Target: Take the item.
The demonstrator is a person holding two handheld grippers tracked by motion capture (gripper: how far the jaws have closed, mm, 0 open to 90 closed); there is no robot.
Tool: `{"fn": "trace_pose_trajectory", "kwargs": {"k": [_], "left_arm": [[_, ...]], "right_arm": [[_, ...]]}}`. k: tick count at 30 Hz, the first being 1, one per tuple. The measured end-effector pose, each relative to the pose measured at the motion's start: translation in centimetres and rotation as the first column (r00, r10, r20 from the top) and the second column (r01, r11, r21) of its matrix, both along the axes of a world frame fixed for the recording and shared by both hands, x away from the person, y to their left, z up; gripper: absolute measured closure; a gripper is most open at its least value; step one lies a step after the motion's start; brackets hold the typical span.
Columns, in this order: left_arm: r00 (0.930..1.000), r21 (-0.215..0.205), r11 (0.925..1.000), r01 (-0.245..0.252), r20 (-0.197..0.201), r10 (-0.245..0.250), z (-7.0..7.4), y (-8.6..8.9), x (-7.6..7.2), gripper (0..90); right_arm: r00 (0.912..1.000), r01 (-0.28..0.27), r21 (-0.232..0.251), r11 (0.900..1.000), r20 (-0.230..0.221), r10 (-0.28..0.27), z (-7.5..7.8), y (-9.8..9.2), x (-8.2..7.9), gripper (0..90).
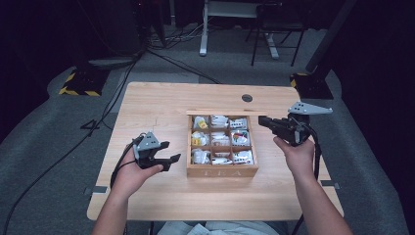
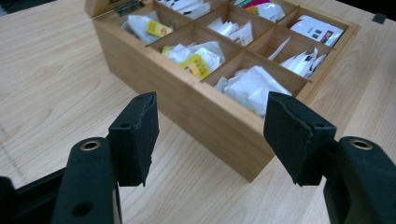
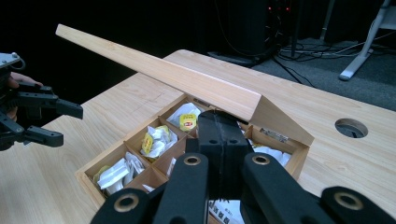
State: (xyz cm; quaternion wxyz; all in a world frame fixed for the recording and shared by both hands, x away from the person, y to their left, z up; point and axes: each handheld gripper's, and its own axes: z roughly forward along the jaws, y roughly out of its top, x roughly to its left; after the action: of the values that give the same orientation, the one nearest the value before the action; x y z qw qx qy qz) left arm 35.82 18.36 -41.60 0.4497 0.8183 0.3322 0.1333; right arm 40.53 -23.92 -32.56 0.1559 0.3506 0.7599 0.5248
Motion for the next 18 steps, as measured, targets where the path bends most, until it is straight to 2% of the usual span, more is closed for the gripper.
{"fn": "trace_pose_trajectory", "kwargs": {"k": [6,18], "left_arm": [[0.9991,0.0,0.9992,0.04,0.012,-0.04,0.5,-1.4,0.3,37.0],[0.9927,-0.006,0.9932,0.117,0.032,-0.116,1.5,-5.5,1.0,38.0]], "right_arm": [[1.0,0.0,0.002,1.0,-0.001,0.0,0.0,0.0,0.0,89.7],[1.0,-0.003,0.003,1.0,-0.002,0.003,0.0,0.0,0.1,89.7]]}}
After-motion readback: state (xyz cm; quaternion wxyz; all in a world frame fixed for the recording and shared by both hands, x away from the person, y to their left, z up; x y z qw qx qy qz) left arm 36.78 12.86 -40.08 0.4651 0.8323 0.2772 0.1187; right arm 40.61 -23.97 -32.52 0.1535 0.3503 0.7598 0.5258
